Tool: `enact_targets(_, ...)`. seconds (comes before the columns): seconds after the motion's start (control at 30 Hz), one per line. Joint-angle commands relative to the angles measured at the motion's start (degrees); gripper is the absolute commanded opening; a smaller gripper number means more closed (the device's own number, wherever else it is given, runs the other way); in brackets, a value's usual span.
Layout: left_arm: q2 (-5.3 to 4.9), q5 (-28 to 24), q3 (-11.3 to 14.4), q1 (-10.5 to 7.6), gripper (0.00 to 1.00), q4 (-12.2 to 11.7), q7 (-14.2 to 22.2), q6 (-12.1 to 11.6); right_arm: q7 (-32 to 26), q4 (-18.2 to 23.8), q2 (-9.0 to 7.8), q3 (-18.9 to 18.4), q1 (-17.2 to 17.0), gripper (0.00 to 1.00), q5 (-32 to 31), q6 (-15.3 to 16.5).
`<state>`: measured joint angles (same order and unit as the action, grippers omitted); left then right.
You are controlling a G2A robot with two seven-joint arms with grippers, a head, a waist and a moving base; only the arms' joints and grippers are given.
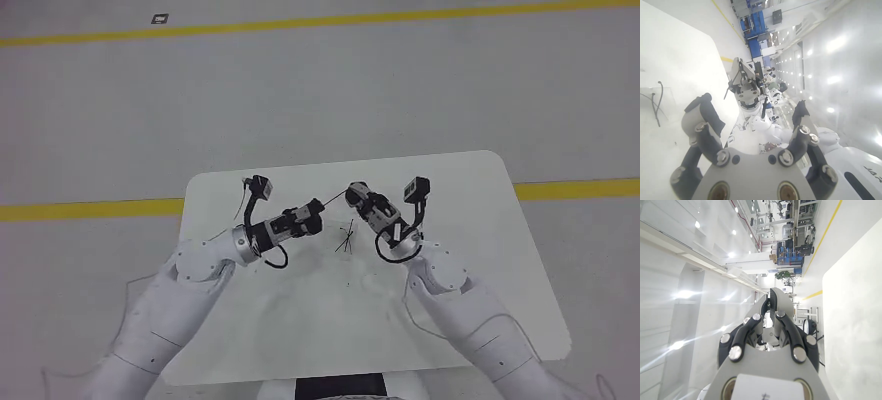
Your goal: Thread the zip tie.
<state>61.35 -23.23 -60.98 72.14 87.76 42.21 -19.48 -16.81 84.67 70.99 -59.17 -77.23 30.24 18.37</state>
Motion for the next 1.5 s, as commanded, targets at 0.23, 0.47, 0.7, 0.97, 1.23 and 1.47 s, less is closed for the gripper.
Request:
enact_targets(0.23, 0.12, 0.16, -0.04, -0.06, 1.0, -0.4, 0.34, 0.0, -0.1, -0.02, 0.01, 0.01, 0.02, 0.0, 0.12, -0.02)
enact_targets(0.47, 0.81, -3.0, -0.03, -0.26, 1.0, -4.08, 0.78, 0.0, 1.49, 1.08, 0.31, -0.35, -0.96, 0.0, -0.14, -0.46)
enact_targets(0.7, 2.92, -5.25, -0.56, -1.67, 1.0, -7.78, 5.53, 0.0, 3.1, 1.54, 0.78, -0.36, -1.56, 0.0, -0.63, -1.31)
enact_targets(0.97, 6.08, -3.47, -1.51, -3.68, 1.0, -12.39, 9.52, 0.0, 3.71, 1.07, 1.52, 0.63, -1.02, 0.0, -1.55, -1.84)
enact_targets(1.23, 6.08, -3.35, -1.49, -3.63, 1.0, -12.36, 9.19, 0.07, 3.78, 1.12, 1.53, 0.63, -1.07, 0.0, -1.55, -1.9)
enact_targets(1.47, 6.48, -3.97, -0.27, -3.71, 1.0, -12.15, 6.01, 0.0, 4.95, 1.7, 2.06, 1.51, -2.1, 0.0, -2.53, -2.61)
